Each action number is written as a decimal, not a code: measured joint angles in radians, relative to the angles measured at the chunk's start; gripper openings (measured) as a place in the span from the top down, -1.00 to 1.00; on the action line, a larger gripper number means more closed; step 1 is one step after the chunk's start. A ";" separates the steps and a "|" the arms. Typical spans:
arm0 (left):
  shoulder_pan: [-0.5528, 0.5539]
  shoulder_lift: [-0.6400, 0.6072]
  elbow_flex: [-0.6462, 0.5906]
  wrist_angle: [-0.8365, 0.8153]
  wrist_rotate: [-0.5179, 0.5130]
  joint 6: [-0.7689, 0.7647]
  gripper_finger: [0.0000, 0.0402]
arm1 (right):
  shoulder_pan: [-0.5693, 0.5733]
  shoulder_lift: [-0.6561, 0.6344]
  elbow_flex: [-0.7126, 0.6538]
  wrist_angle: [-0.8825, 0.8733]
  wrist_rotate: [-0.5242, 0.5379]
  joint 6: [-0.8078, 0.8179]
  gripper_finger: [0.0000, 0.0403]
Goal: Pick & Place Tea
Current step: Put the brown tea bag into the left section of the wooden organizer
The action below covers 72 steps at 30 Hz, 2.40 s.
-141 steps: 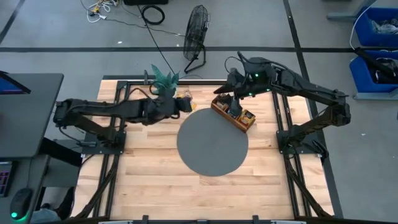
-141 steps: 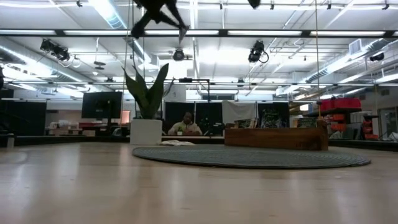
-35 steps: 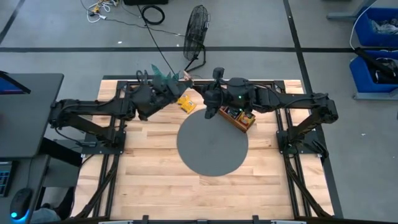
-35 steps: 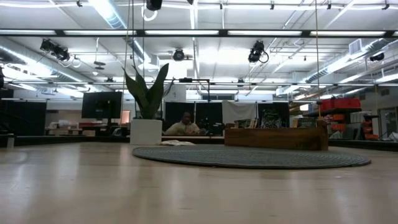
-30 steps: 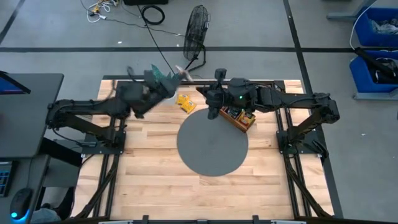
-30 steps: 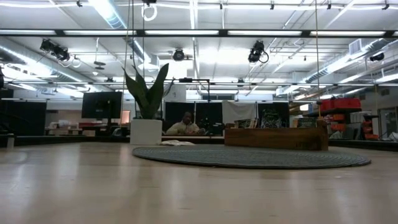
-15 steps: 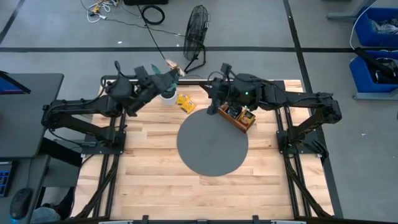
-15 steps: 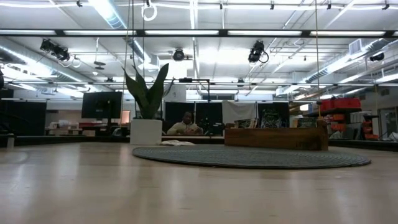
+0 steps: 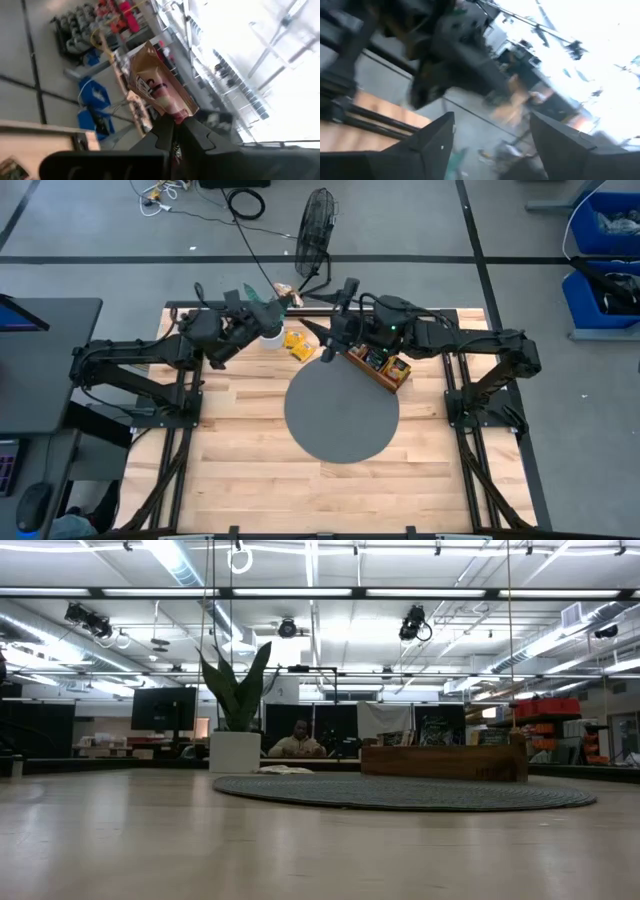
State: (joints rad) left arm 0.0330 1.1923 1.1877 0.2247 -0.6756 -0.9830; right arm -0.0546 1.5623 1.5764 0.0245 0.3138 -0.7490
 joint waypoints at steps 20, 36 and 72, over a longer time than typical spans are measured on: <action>-0.016 0.067 -0.002 0.010 -0.001 -0.214 0.85 | 0.004 0.020 0.000 -0.071 0.053 -0.201 0.21; -0.016 0.067 -0.002 0.015 -0.001 -0.237 0.85 | 0.004 0.020 0.000 -0.043 0.126 -0.233 0.54; -0.019 0.050 -0.002 0.016 0.064 -0.017 0.84 | 0.006 0.016 0.001 -0.045 0.191 -0.189 1.00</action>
State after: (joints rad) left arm 0.0143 1.2419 1.1854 0.2409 -0.6121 -1.0005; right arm -0.0486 1.5784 1.5772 -0.0205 0.5045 -0.9381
